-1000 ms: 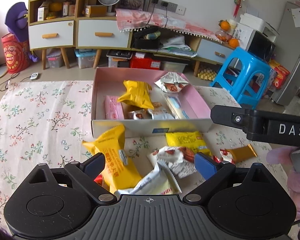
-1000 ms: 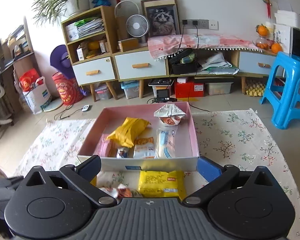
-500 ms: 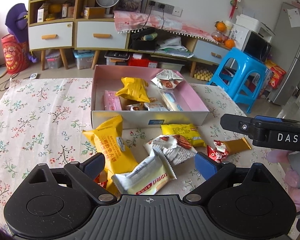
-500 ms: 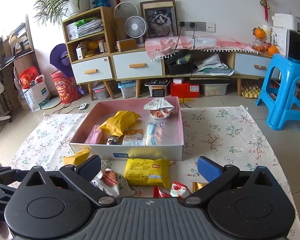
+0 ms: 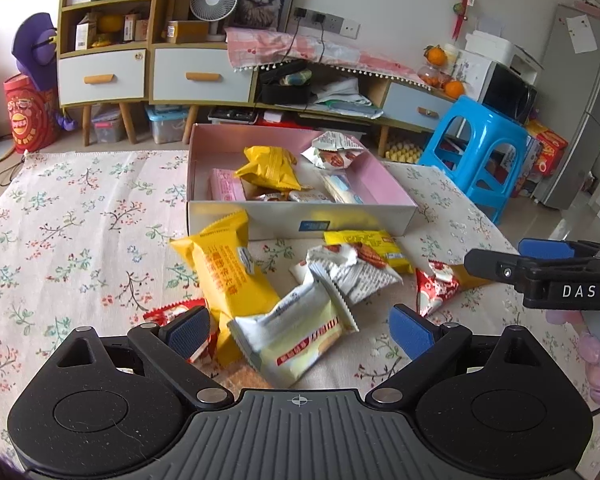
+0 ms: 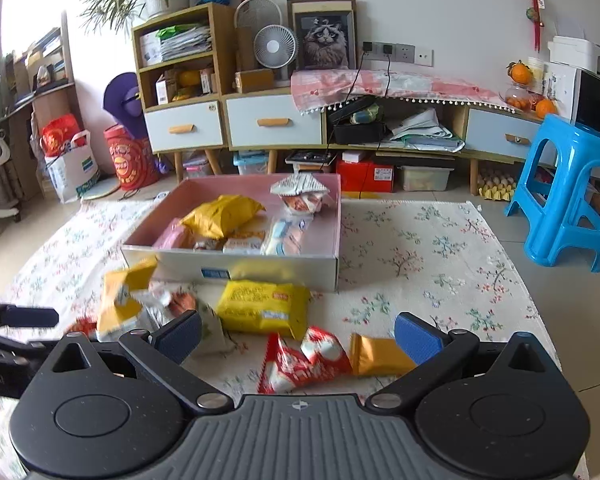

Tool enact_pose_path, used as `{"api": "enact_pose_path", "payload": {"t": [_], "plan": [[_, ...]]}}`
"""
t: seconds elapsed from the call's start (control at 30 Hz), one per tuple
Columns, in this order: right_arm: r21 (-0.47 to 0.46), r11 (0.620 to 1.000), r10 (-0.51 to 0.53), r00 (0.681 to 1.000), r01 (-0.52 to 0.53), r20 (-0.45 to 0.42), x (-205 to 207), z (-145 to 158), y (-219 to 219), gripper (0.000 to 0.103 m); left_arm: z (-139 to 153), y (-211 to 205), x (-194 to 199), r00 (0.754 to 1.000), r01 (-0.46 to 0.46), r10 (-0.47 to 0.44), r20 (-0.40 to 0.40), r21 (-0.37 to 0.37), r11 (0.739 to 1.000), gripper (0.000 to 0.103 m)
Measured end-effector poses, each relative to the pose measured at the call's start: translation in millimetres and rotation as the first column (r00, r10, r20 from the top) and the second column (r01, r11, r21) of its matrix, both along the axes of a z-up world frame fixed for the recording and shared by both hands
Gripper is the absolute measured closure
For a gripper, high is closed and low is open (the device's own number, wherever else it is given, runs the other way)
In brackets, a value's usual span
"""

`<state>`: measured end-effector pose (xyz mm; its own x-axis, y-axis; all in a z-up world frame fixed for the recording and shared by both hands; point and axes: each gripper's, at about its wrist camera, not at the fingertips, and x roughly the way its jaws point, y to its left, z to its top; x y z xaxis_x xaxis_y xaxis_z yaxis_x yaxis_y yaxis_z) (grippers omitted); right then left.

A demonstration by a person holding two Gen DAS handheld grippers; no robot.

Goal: Organize snacks
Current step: 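Withdraw both tools from the box back over the snack pile, then grasp the square biscuit with the left tool while the right tool grasps the red candy pack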

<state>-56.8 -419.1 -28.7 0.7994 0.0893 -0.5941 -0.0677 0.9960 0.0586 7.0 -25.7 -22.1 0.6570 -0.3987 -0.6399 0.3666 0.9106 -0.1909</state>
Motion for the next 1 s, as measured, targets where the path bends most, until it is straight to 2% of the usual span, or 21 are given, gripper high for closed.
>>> {"api": "enact_pose_path", "payload": {"t": [0.17, 0.3, 0.4, 0.73, 0.87, 0.93, 1.0], "plan": [[-0.015, 1.000, 0.026, 0.999, -0.027, -0.040, -7, -10, -7, 0.010, -9, 0, -8, 0.999, 0.032, -0.032, 0.013, 0.015, 0.999, 0.006], [-0.033, 0.998, 0.042, 0.997, -0.044, -0.067, -11, -19, -9, 0.010, -19, -1, -11, 0.998, 0.068, -0.068, -0.001, 0.064, 0.996, 0.006], [-0.042, 0.998, 0.050, 0.995, -0.054, -0.084, -11, -25, -11, 0.010, -28, 2, -10, 0.999, 0.042, -0.041, -0.016, 0.092, 0.995, 0.006], [-0.049, 0.998, 0.035, 0.991, -0.042, -0.130, 10, -42, -4, 0.010, -43, 8, -11, 0.997, -0.061, 0.064, -0.030, 0.116, 0.991, 0.008], [-0.060, 0.998, 0.017, 0.990, -0.026, -0.142, 23, -49, 1, 0.010, -43, 9, -9, 0.996, -0.078, 0.083, -0.042, 0.120, 0.990, 0.017], [-0.075, 0.997, 0.016, 0.989, -0.027, -0.144, 28, -51, 4, 0.010, -44, 10, -9, 0.994, -0.085, 0.092, -0.055, 0.126, 0.988, 0.028], [-0.086, 0.996, 0.007, 0.989, -0.020, -0.147, 33, -53, 6, 0.010, -45, 12, -8, 0.992, -0.093, 0.103, -0.076, 0.123, 0.988, 0.032]]}}
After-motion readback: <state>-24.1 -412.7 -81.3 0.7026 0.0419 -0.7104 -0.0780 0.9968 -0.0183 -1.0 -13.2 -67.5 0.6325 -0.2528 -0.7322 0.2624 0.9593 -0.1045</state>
